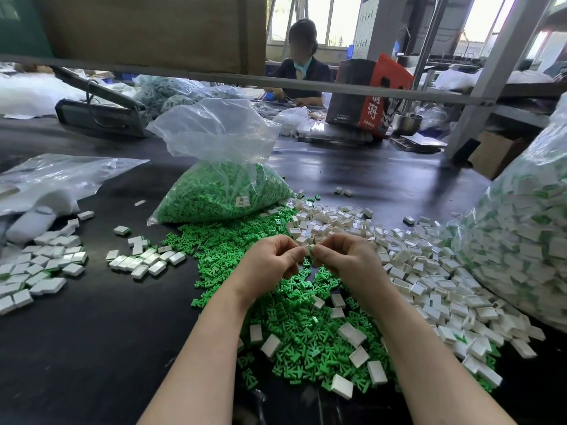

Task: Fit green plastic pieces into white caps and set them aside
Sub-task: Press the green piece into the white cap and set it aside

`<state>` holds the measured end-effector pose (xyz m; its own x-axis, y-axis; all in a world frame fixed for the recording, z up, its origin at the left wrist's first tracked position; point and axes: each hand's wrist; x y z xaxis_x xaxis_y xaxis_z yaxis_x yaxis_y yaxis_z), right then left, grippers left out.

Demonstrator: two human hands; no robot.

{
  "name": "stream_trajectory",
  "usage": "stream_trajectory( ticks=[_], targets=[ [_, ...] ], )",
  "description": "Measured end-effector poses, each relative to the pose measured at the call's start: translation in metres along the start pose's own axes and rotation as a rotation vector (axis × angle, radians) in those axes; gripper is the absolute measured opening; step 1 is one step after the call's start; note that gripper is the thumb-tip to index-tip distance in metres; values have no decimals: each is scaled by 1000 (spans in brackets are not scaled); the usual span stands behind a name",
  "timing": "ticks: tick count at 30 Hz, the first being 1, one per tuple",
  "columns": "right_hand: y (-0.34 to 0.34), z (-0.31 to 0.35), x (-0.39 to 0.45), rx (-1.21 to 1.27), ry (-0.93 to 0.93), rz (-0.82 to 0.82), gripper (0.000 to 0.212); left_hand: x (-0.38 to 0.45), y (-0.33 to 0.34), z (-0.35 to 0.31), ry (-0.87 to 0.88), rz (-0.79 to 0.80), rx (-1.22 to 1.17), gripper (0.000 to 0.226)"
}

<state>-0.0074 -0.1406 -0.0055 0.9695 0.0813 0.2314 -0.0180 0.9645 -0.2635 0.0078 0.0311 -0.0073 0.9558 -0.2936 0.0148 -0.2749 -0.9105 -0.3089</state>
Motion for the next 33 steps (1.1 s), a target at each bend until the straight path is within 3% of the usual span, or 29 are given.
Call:
stream_trajectory(
  ticks=[9, 21, 33],
  targets=[
    [-1, -1, 1, 9, 47, 144, 23, -3, 3, -4, 15, 80, -111, 24],
    [-1, -4, 2, 344, 160, 215, 28, -5, 5, -5, -24, 159, -163, 32],
    [-5, -9, 1, 266, 180, 237, 6, -6, 9, -7, -59, 222, -98, 34]
  ],
)
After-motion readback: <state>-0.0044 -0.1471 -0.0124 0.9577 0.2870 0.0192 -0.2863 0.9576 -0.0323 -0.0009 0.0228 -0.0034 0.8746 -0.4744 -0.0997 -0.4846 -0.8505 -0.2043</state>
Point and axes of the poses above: each hand's wrist, its own x-axis towards the middle knuckle, its own y-axis out of the palm, z = x × y, and after that the axes turned 3 degrees about -y, right-handed
